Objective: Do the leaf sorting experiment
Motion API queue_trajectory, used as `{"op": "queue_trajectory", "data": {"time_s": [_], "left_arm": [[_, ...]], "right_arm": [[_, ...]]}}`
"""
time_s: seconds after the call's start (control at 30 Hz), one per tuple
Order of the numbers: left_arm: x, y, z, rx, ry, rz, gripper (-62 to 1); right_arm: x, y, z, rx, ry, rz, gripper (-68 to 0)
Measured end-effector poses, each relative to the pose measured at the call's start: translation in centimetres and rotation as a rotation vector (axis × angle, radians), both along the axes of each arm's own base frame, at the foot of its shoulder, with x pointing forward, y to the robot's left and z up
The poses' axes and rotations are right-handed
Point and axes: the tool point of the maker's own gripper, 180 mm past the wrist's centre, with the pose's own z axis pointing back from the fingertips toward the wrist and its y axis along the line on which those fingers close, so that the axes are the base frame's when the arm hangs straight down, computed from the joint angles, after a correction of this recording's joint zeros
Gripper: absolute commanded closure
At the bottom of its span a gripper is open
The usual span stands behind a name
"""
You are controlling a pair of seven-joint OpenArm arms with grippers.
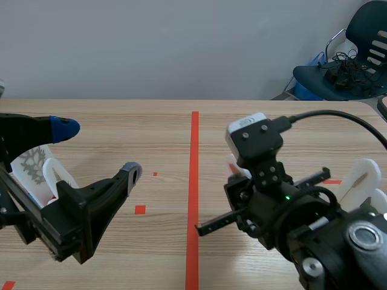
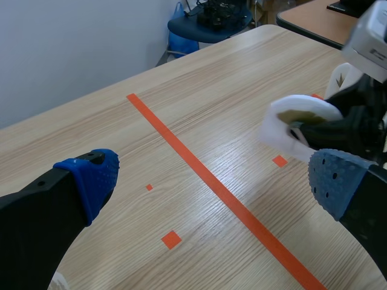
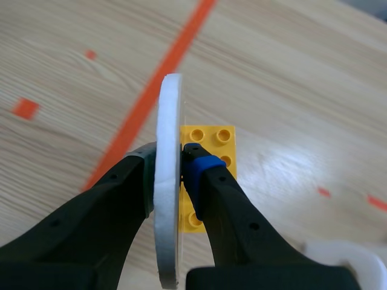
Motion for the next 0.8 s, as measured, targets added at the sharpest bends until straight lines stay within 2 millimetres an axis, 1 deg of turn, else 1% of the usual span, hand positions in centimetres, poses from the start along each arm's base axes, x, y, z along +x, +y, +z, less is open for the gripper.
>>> {"op": "queue_trajectory", "data": {"time_s": [0.07, 0.13, 0.2, 0.3, 0.37, 0.43, 0.47, 0.6, 0.67, 0.73, 0.8], "left_arm": [[0.0, 0.0, 0.0, 0.000, 0.000, 0.000, -62.3], [0.0, 0.0, 0.0, 0.000, 0.000, 0.000, -62.3], [0.0, 0.0, 0.0, 0.000, 0.000, 0.000, -62.3], [0.0, 0.0, 0.0, 0.000, 0.000, 0.000, -62.3], [0.0, 0.0, 0.0, 0.000, 0.000, 0.000, -62.3], [0.0, 0.0, 0.0, 0.000, 0.000, 0.000, -62.3], [0.0, 0.0, 0.0, -0.001, -0.002, 0.000, -62.3], [0.0, 0.0, 0.1, -0.002, -0.003, 0.000, -62.3], [0.0, 0.0, 0.1, -0.001, -0.003, 0.000, -62.3], [0.0, 0.0, 0.1, -0.002, -0.002, 0.000, -62.3], [0.0, 0.0, 0.1, -0.001, -0.003, 0.000, -62.3]], "right_arm": [[-0.7, -2.1, -0.7, -0.034, 0.008, -0.064, -5.9], [-1.1, -3.5, -1.0, -0.047, 0.004, -0.098, -5.9], [-1.0, -4.9, -1.1, -0.065, 0.001, -0.126, -5.9], [-0.3, -6.5, -0.6, -0.081, -0.034, -0.160, -5.9], [0.1, -7.1, -0.7, -0.070, -0.037, -0.181, -5.9], [0.3, -7.6, -1.5, -0.048, -0.028, -0.199, -5.9], [0.3, -7.8, -2.1, -0.030, -0.020, -0.209, -5.9], [-0.4, -9.1, -5.7, -0.018, 0.066, -0.255, -5.9], [-0.5, -9.4, -6.8, -0.022, 0.094, -0.265, -5.9], [-0.5, -9.4, -7.1, -0.003, 0.100, -0.272, -6.1], [-0.3, -9.6, -7.1, 0.026, 0.101, -0.293, -9.6]]}}
